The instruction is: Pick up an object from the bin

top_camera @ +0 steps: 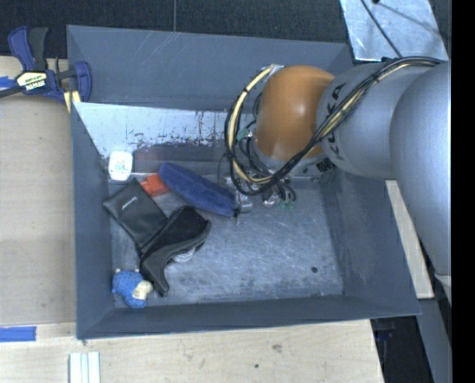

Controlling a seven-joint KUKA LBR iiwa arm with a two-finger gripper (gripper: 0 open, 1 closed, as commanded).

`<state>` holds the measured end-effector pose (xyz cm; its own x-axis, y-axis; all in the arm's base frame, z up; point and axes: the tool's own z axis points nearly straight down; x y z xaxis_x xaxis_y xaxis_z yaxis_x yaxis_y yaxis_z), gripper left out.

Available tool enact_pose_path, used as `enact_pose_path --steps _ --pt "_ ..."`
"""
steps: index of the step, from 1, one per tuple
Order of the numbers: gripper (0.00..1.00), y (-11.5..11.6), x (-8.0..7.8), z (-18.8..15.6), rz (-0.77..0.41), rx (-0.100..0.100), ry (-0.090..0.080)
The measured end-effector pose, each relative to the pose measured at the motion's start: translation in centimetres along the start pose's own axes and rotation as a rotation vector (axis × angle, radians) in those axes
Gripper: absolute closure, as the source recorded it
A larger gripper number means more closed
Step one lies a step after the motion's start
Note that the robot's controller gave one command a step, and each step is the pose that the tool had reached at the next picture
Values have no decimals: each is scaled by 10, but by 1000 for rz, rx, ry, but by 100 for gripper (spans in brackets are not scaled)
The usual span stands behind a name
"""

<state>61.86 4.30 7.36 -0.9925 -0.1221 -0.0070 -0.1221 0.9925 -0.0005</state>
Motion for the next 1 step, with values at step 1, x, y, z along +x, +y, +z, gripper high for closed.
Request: enact_pose_path --steps 1 --pt "100 -1 12 -127 -31 1 -4"
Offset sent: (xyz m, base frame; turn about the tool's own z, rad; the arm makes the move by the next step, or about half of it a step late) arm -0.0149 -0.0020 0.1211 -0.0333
